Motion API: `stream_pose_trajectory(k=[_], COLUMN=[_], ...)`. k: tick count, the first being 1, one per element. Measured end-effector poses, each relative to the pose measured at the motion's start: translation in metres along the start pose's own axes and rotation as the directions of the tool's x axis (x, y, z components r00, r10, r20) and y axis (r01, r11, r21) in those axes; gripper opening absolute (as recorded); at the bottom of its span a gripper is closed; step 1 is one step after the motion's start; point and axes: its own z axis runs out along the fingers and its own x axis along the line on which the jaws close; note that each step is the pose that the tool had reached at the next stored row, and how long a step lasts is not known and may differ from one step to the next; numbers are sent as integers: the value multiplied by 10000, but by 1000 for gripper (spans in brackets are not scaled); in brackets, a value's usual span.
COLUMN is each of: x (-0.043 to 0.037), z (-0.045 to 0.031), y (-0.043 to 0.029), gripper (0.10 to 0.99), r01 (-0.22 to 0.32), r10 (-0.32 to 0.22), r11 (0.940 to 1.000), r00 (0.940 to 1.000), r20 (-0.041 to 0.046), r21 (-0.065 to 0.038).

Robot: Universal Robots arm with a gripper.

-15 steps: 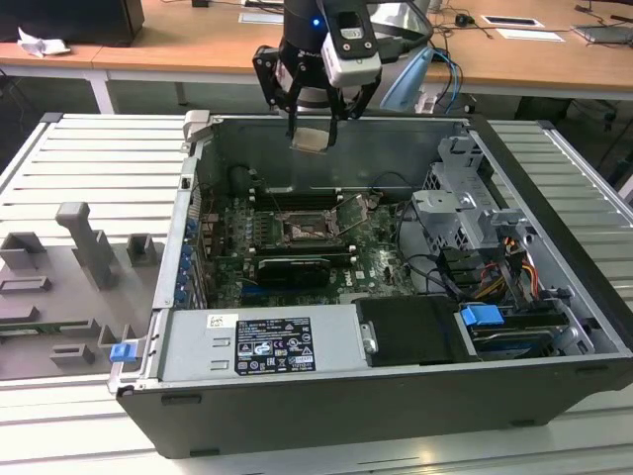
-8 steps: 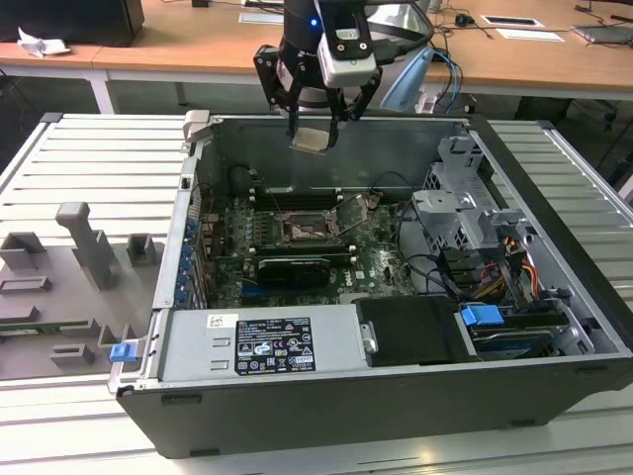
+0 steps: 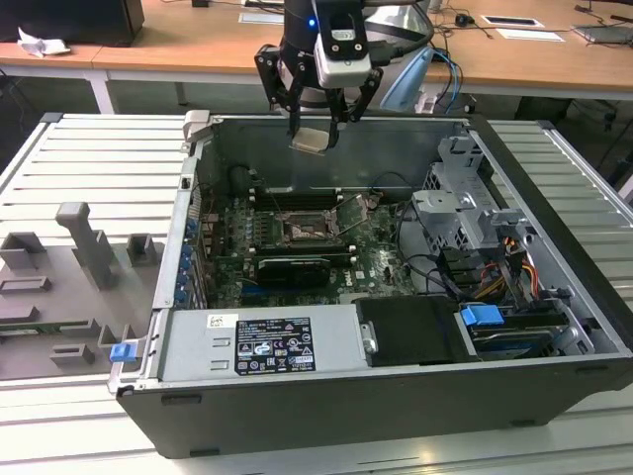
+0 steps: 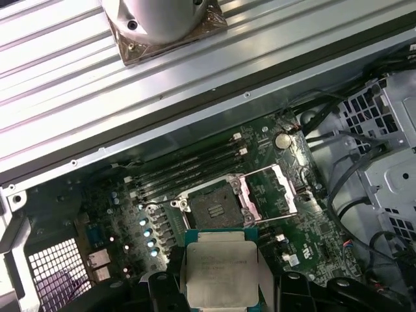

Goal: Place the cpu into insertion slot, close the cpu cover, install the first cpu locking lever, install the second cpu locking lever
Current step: 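Place the cpu into insertion slot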

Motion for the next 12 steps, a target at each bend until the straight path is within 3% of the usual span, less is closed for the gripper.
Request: stream_pose_trajectory(k=[12], x=[0], z=[6], y=[-1], gripper=[533], r01=[-616], r10=[616], r11=[9981], r00=[9981], r20=[55], r21=[-14])
